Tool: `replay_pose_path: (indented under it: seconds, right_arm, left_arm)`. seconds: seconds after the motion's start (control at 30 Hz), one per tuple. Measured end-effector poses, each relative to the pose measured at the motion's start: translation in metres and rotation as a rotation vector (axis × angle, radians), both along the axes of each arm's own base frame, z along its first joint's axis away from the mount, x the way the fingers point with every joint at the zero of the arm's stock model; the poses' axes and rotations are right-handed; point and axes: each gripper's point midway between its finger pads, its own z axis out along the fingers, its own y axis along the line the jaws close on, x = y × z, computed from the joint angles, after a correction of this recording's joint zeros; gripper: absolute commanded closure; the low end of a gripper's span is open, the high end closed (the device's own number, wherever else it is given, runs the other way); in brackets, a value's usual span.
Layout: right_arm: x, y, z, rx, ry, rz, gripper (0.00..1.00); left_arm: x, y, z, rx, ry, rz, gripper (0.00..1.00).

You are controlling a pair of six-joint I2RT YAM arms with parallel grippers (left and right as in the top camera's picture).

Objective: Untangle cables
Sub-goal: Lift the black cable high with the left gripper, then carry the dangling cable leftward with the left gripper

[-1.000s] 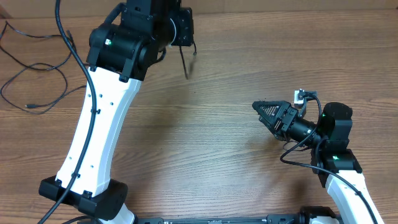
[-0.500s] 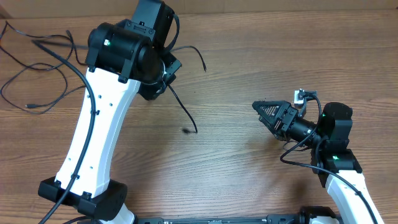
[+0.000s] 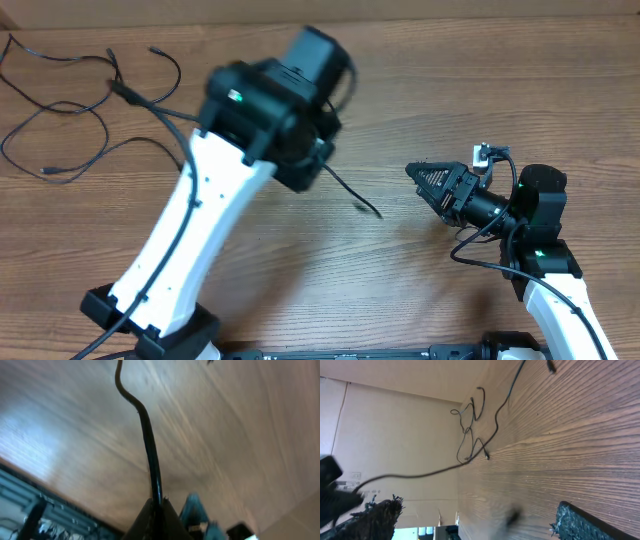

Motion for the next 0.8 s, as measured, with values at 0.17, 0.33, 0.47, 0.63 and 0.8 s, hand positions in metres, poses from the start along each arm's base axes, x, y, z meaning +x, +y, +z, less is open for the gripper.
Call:
replay_pose_path:
  seconds: [0.17, 0.33, 0.47, 0.63, 0.8]
  right_arm:
    - [0.0, 0.0, 0.0, 0.0, 0.0, 0.0, 0.0]
    - [0.0, 0.0, 0.0, 0.0, 0.0, 0.0, 0.0]
    - [0.0, 0.0, 0.0, 0.0, 0.0, 0.0, 0.0]
    - [0.0, 0.0, 0.0, 0.0, 0.0, 0.0, 0.0]
    - [0.0, 0.0, 0.0, 0.0, 0.0, 0.0, 0.0]
  left_arm:
    - [-0.022, -0.026, 0.0, -0.013, 0.015, -0.001, 0.95]
    - [-0.023, -0.027, 0.0, -0.011, 0.012, 0.043, 0.96]
    - [-0.021, -0.025, 0.0, -0.01, 0.01, 0.085, 0.96]
    - [-0.009, -0.012, 0.001, 0.023, -0.03, 0.186, 0.96]
    - [0.009, 0.011, 0.003, 0.061, -0.079, 0.312, 0.95]
